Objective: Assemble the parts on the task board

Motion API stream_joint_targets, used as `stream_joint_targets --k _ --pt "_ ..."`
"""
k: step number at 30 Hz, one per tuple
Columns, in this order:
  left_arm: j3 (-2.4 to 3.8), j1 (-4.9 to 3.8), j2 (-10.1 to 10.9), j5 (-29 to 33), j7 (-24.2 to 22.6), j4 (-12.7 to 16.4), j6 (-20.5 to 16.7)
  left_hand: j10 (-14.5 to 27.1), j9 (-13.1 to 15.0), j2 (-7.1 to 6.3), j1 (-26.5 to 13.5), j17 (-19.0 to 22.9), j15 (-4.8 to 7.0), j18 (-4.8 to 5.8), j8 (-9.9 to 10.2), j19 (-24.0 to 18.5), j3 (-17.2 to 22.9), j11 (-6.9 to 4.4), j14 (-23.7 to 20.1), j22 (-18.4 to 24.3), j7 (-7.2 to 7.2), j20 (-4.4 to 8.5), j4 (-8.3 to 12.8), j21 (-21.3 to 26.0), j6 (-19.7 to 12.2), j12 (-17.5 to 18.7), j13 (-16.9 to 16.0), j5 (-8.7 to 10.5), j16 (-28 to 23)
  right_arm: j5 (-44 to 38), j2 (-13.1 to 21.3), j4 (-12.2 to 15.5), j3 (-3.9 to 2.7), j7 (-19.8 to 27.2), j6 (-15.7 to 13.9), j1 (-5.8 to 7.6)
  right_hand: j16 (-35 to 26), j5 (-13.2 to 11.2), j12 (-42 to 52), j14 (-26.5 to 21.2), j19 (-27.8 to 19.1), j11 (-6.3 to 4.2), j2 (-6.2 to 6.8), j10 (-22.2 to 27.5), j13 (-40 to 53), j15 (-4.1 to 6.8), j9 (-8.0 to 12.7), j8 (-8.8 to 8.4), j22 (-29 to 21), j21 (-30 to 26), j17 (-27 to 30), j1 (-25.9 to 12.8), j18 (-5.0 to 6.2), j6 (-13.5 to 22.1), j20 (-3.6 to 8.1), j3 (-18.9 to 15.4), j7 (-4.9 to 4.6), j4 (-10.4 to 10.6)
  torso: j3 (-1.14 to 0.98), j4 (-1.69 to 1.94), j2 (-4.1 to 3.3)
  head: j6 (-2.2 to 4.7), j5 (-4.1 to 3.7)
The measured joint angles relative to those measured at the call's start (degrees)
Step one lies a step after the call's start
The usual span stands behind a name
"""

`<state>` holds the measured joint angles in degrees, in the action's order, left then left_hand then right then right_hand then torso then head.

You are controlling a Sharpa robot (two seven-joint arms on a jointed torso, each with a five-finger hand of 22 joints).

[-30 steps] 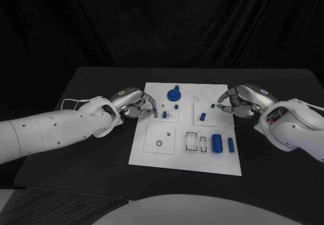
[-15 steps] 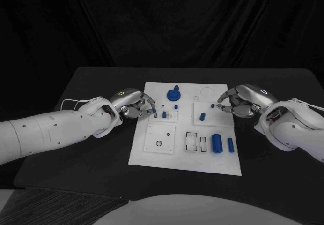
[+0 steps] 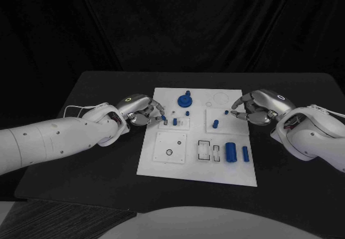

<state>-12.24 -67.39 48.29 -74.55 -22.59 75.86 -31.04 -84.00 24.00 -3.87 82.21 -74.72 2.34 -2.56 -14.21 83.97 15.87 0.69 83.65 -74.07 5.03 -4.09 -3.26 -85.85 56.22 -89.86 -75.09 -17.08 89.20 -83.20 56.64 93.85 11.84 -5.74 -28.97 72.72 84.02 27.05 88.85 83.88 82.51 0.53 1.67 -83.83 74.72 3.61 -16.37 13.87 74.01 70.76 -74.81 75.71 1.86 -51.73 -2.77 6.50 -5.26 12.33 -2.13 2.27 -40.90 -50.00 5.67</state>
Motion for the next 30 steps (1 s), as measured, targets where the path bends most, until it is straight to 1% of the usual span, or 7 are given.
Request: stream_joint_targets --k 6,20,21,22,26,29,30 --pt "0.04 0.0 0.04 0.01 -0.01 -0.09 0.22 0.0 0.01 0.0 0.0 0.0 0.0 0.0 0.0 0.0 0.07 0.0 0.0 0.0 0.0 0.0 -0.07 0.01 0.0 0.97 0.0 0.0 0.0 0.0 0.02 0.01 0.0 0.0 0.0 0.0 0.0 0.01 0.0 0.0 0.0 0.0 0.0 0.0 0.0 0.0 0.0 0.0 0.0 0.0 0.0 0.0 0.0 0.0 0.0 0.0 0.0 0.0 0.0 0.02 0.0 0.0 -0.02" --pt "0.05 0.0 0.11 0.04 -0.1 -0.24 0.4 0.0 0.01 0.0 0.0 0.0 0.0 0.0 0.0 0.0 0.08 0.0 0.0 0.0 0.01 0.0 -0.08 0.02 -0.03 0.97 0.0 0.09 0.0 0.01 0.08 0.07 0.01 0.0 0.0 0.0 0.0 0.01 0.0 0.0 0.0 0.0 0.0 0.0 0.0 0.0 0.0 0.0 0.0 0.0 0.0 0.0 0.0 0.0 0.0 0.0 0.0 0.0 0.0 0.02 0.01 0.0 -0.05" --pt "0.05 0.0 0.12 0.04 -0.1 -0.24 0.4 0.01 0.01 0.0 0.0 0.0 0.0 0.0 0.0 0.0 0.08 -0.01 0.0 0.0 0.01 0.0 -0.08 0.02 -0.03 0.97 0.0 0.46 0.0 0.01 0.08 0.07 0.01 0.0 0.0 0.0 0.0 0.01 0.0 0.0 0.0 0.0 0.0 0.0 0.0 0.0 0.0 0.0 0.0 0.0 0.0 0.0 0.0 0.0 0.0 0.0 0.0 0.0 0.0 0.02 0.01 0.0 -0.05" --pt "0.05 0.0 0.13 0.04 -0.11 -0.24 0.4 0.51 0.01 0.0 0.0 0.0 0.0 0.0 0.0 0.0 0.08 -0.49 0.0 0.0 0.02 0.0 -0.08 0.02 -0.06 0.97 0.0 0.46 0.0 0.01 0.08 0.07 0.01 0.0 0.0 0.0 0.0 0.01 0.0 0.0 0.0 0.0 0.0 0.0 0.0 0.0 0.0 0.0 0.0 0.0 0.0 0.0 0.0 0.0 0.0 0.0 0.0 0.0 -0.01 0.02 0.01 0.0 -0.05" --pt "0.02 0.0 0.16 0.03 -0.15 -0.26 0.39 0.36 0.75 0.0 0.0 0.0 0.0 0.0 0.0 0.0 0.28 -0.37 0.0 0.0 0.0 0.0 -0.29 0.02 -1.26 0.98 0.0 0.93 0.0 0.01 0.08 0.08 0.01 0.0 0.0 0.0 0.0 0.01 0.0 0.0 0.0 0.0 0.0 0.0 0.0 0.0 0.0 0.0 0.0 0.0 0.0 0.0 0.0 0.0 0.0 0.0 0.0 0.0 -0.01 0.01 0.0 0.0 -0.05" --pt "0.02 0.01 0.18 0.03 -0.16 -0.27 0.37 0.36 0.76 0.0 0.0 0.0 0.0 0.0 0.0 0.0 0.28 -0.38 0.0 0.0 0.0 0.0 -0.29 0.02 -1.27 0.99 0.0 0.94 0.0 0.01 0.08 0.08 0.01 0.0 0.0 0.0 0.0 0.01 0.0 0.0 0.0 0.0 0.0 0.0 0.0 0.0 0.0 0.0 0.0 0.0 0.0 0.0 0.0 0.0 0.0 0.0 0.0 0.0 -0.01 0.01 0.0 0.0 -0.03" --pt "0.02 0.01 0.19 0.02 -0.17 -0.28 0.36 0.36 0.77 0.0 0.0 0.0 0.0 0.0 0.01 0.0 0.28 -0.37 0.0 0.0 0.01 0.0 -0.29 0.02 -1.29 0.99 0.0 1.55 0.0 0.01 0.08 0.08 0.01 0.0 0.0 0.0 0.0 0.01 0.0 0.0 0.0 0.0 0.0 0.0 0.0 0.0 0.0 0.0 0.0 0.0 0.0 0.0 0.0 -0.01 0.0 0.0 0.0 0.0 -0.01 0.01 0.01 0.0 -0.03"
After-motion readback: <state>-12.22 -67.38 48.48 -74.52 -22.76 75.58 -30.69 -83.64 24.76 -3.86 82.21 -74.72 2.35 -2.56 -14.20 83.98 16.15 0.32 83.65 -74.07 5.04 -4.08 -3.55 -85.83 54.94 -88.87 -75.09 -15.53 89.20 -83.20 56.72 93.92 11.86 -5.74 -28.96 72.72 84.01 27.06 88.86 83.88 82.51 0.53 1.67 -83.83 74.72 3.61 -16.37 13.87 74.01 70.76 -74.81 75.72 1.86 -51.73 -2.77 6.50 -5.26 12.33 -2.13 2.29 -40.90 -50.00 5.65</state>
